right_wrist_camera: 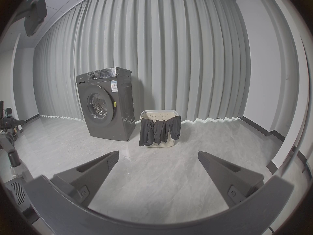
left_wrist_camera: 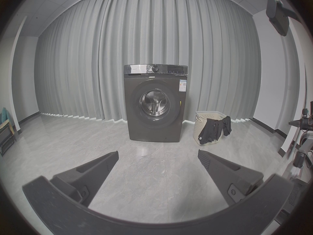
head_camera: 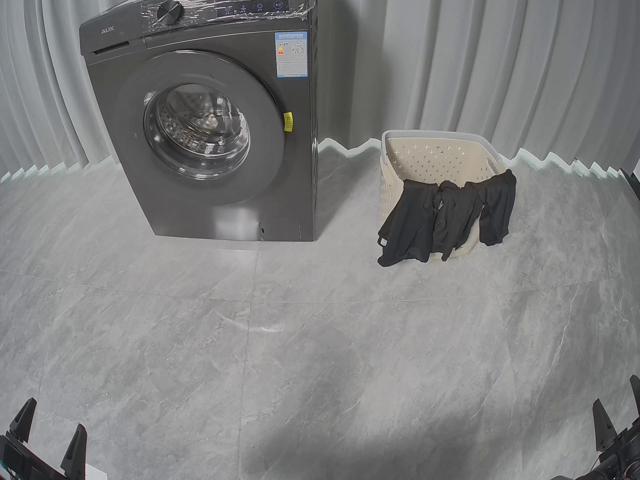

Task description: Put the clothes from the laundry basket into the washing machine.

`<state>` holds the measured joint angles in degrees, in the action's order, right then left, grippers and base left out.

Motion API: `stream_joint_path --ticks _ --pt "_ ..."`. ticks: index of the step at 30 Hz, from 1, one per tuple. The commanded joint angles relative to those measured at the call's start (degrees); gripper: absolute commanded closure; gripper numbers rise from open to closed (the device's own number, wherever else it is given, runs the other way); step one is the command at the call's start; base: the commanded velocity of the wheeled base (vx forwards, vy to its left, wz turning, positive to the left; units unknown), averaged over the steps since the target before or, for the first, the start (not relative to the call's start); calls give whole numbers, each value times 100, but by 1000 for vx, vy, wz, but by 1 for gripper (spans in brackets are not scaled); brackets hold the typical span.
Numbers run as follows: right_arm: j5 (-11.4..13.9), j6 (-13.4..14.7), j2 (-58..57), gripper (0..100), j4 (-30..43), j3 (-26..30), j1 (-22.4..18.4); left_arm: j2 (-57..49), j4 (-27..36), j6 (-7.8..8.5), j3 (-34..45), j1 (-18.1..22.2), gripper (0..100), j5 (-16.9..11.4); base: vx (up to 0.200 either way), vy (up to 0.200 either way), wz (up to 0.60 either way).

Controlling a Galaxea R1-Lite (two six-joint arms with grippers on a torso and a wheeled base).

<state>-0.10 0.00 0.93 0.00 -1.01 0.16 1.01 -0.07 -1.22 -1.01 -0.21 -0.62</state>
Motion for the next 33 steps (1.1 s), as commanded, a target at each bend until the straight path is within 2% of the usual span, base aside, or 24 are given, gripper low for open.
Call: stream_joint_path --ticks 1,19,21,26,33 --pt "1 0 -93 0 0 101 2 -92 -1 -1 92 3 0 1 200 0 0" --pt "1 0 -93 0 0 101 2 -92 -1 16 92 -6 0 9 200 0 0" --pt "1 0 -93 0 0 101 2 -92 -1 16 92 -6 0 36 0 0 0" --pt "1 0 -93 0 0 101 2 -92 -1 -107 92 -6 0 71 0 0 0" --pt "1 0 -93 0 0 101 2 -92 -10 -98 92 -6 0 71 0 0 0"
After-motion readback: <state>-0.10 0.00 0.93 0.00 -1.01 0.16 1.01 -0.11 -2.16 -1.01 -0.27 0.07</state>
